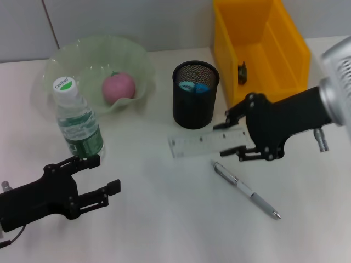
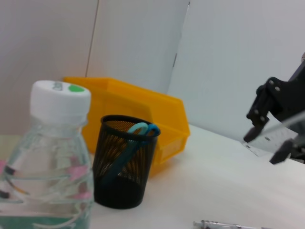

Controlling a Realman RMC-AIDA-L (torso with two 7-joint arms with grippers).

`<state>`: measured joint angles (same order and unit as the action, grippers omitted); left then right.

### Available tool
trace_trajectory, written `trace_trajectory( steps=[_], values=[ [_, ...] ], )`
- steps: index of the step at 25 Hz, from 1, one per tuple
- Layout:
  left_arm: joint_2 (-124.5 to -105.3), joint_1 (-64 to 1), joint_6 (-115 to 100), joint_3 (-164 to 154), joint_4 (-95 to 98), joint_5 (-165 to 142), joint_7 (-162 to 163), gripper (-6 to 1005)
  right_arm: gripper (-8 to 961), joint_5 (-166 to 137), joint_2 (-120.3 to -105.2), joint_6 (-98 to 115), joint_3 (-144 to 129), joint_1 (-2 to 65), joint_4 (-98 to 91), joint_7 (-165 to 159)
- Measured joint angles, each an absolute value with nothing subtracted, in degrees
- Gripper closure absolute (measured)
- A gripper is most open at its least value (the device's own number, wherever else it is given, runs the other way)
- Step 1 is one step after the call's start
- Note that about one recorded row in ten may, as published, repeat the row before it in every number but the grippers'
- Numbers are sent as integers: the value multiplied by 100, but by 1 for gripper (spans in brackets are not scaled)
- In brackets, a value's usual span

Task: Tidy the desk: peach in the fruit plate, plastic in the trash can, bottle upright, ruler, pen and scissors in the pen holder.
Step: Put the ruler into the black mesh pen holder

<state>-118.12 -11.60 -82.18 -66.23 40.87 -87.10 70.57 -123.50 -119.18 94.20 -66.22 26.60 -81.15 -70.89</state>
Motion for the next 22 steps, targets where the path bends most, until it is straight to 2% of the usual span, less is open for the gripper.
trace_trajectory(
  steps=[12,22],
  values=[
    [-11807,-1160,-8515,-6609,4078,-8753,6995,197,560,-9137,-11942,8389,-5717,2338,-5923,-6003],
    [-11782,-1213,-8633,-6660,4037,-8768,6990,197,560,-6235,-11953,7592,-5739,3022,-2864,-4169]
  ],
)
